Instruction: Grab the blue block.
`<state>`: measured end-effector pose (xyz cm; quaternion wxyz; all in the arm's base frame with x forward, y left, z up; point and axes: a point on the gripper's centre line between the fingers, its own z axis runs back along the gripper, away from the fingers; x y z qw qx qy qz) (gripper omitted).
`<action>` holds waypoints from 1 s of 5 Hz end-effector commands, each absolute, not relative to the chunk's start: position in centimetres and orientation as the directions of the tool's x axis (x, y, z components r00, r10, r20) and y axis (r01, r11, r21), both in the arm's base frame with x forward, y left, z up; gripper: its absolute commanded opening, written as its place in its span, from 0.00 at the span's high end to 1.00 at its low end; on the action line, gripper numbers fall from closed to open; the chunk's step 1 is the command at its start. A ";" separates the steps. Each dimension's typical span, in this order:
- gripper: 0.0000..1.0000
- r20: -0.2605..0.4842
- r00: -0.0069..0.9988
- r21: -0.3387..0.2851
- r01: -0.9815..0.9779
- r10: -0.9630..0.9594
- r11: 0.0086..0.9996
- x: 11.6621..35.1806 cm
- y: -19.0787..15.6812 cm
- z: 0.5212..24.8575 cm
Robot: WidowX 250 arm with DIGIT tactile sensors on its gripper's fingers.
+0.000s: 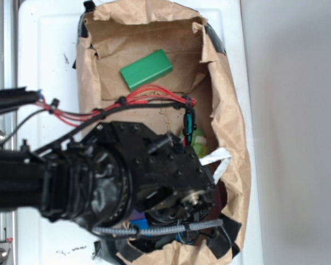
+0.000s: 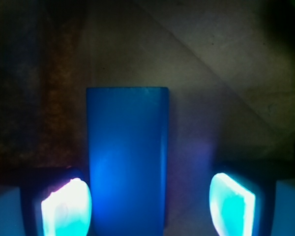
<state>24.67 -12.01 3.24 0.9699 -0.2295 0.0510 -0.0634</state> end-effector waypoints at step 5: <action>0.00 0.080 0.997 -0.308 0.016 0.010 0.951 28.5 -7.7 6.5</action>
